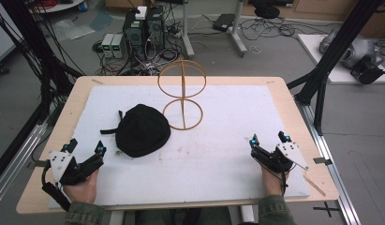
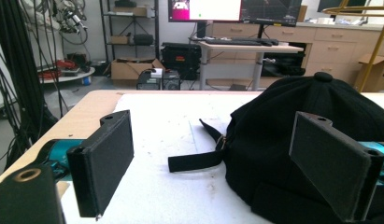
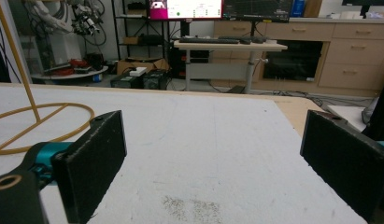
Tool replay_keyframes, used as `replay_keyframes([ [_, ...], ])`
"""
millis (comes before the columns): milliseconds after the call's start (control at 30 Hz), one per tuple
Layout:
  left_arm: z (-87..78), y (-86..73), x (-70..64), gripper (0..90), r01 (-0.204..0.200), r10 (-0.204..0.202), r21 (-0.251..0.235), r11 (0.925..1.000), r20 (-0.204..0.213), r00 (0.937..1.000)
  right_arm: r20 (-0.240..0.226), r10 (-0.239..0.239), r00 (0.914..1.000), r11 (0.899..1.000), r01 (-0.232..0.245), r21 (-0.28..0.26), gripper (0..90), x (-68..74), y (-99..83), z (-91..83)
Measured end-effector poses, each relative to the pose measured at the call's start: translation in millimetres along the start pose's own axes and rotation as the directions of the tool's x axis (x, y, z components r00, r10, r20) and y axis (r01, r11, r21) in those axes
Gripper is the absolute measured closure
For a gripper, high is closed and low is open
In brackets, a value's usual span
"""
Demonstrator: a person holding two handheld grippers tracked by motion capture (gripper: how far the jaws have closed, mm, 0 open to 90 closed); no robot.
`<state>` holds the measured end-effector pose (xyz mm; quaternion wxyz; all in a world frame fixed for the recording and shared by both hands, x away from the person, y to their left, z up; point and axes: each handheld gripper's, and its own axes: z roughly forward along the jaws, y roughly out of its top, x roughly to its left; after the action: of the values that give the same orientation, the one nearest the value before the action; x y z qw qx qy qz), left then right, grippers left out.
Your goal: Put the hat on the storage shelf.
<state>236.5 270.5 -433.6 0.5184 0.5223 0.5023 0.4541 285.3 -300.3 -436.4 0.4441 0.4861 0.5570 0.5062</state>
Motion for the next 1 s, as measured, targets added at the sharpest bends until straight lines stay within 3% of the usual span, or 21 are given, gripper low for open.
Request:
replay_keyframes([
  [367,-4.6,3.2,6.9,14.0,0.023,-0.023,0.0,0.9997,0.009,0.9997,0.002,0.009,1.0,1.0,-0.009,0.002,6.2,-1.3,0.2,-0.3],
  [533,-1.9,15.2,9.6,14.0,0.029,-0.03,0.012,0.9995,0.055,0.998,0.003,0.016,0.9999,1.0,-0.016,0.003,6.2,-1.5,0.6,-0.6],
  [733,1.8,24.8,8.2,13.1,0.007,-0.011,0.036,0.9993,0.104,0.9945,0.008,0.021,0.9998,1.0,-0.021,0.002,6.2,-4.7,0.4,0.1],
  [1000,21.9,36.6,-3.6,12.8,-0.06,0.038,0.106,0.9925,0.198,0.9794,0.003,0.023,0.9997,1.0,-0.023,0.008,6.2,-3.7,0.8,1.4],
])
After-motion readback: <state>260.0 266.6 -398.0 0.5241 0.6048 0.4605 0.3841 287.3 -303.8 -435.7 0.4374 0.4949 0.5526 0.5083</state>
